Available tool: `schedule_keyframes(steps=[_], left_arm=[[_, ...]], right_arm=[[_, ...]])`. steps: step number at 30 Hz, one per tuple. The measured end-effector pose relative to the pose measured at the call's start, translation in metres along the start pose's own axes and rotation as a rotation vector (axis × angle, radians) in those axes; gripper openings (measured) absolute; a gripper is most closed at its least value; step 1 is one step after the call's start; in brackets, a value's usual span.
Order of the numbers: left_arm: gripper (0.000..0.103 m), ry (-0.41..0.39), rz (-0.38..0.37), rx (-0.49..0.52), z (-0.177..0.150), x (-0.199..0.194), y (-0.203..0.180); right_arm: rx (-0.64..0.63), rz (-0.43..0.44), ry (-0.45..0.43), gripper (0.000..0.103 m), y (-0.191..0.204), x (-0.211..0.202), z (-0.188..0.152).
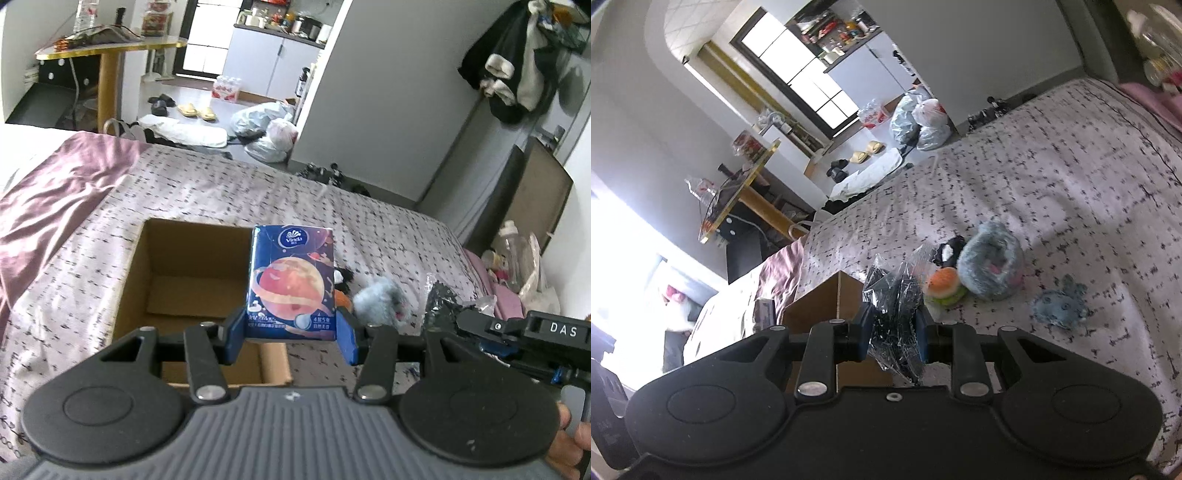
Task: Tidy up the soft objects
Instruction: 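Carry the tissue pack into the box and open the left gripper while the right gripper carries the bag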
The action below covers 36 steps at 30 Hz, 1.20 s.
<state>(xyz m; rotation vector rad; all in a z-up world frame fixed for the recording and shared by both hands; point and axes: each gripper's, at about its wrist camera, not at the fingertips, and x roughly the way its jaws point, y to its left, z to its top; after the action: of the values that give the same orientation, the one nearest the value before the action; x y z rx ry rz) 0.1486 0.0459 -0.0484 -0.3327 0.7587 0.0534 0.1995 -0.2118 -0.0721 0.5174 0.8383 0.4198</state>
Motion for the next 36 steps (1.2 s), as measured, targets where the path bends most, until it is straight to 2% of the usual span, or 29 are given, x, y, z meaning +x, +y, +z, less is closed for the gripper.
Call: schedule_keyframes(steps=[7, 17, 28, 33, 36], left_arm=[[0.05, -0.018, 0.029, -0.043, 0.005, -0.006, 0.03], [0.05, -0.016, 0.061, -0.097, 0.006, -0.002, 0.067], [0.05, 0.086, 0.06, -0.166, -0.002, 0.019, 0.098], [0.061, 0.127, 0.07, -0.202, -0.005, 0.022, 0.107], [0.062, 0.119, 0.082, -0.211, -0.005, 0.016, 0.11]], right_arm=[[-0.036, -0.001, -0.012, 0.025, 0.023, 0.011, 0.001], [-0.074, 0.014, 0.014, 0.025, 0.053, 0.035, -0.004], [-0.122, 0.029, 0.062, 0.025, 0.089, 0.064, -0.015], [-0.14, 0.036, 0.09, 0.025, 0.101, 0.076, -0.023], [-0.147, 0.034, 0.113, 0.025, 0.107, 0.084, -0.028]])
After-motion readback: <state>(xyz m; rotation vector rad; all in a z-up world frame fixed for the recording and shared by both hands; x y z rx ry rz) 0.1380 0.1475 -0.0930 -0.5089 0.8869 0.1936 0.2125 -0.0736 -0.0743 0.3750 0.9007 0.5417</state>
